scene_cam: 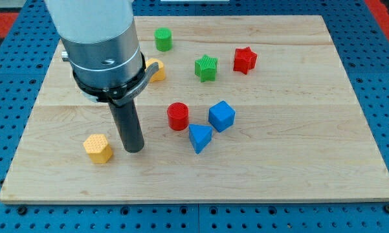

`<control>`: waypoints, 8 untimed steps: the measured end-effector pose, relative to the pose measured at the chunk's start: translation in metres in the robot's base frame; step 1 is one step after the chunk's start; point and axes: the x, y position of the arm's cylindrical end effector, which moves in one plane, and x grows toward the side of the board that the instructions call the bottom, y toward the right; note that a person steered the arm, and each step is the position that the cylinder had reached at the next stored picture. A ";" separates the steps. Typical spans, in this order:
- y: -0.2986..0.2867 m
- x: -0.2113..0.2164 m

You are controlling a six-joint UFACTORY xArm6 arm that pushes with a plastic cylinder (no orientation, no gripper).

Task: Place the yellow hexagon diagonally in between the red circle and yellow heart

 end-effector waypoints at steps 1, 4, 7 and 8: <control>-0.013 0.000; -0.053 0.000; -0.079 0.014; -0.079 0.042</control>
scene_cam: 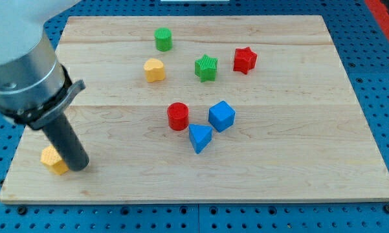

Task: Place the yellow hexagon diagonally in between the red circle and yellow heart

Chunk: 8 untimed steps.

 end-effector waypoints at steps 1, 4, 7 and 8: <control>-0.012 0.021; -0.064 0.016; -0.037 -0.042; -0.012 -0.063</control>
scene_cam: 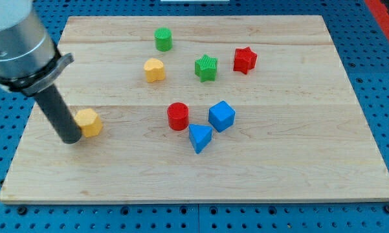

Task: Place the yellow hexagon diagonally in between the red circle and yellow heart

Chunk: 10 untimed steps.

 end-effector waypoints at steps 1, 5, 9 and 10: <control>0.023 -0.001; 0.010 -0.045; 0.037 -0.097; 0.061 -0.109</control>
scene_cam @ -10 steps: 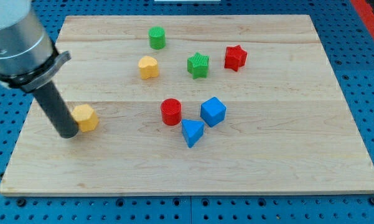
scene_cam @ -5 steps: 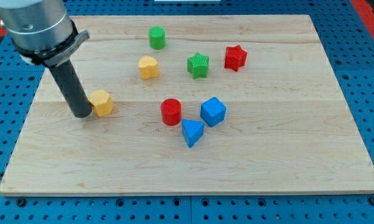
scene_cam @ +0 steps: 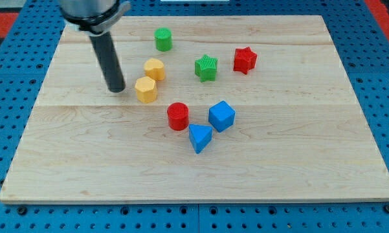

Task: Place the yellow hexagon diagonally in between the red circle and yellow heart

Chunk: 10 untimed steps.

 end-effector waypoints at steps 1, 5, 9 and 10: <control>0.009 -0.001; 0.017 -0.012; 0.036 -0.007; 0.044 -0.007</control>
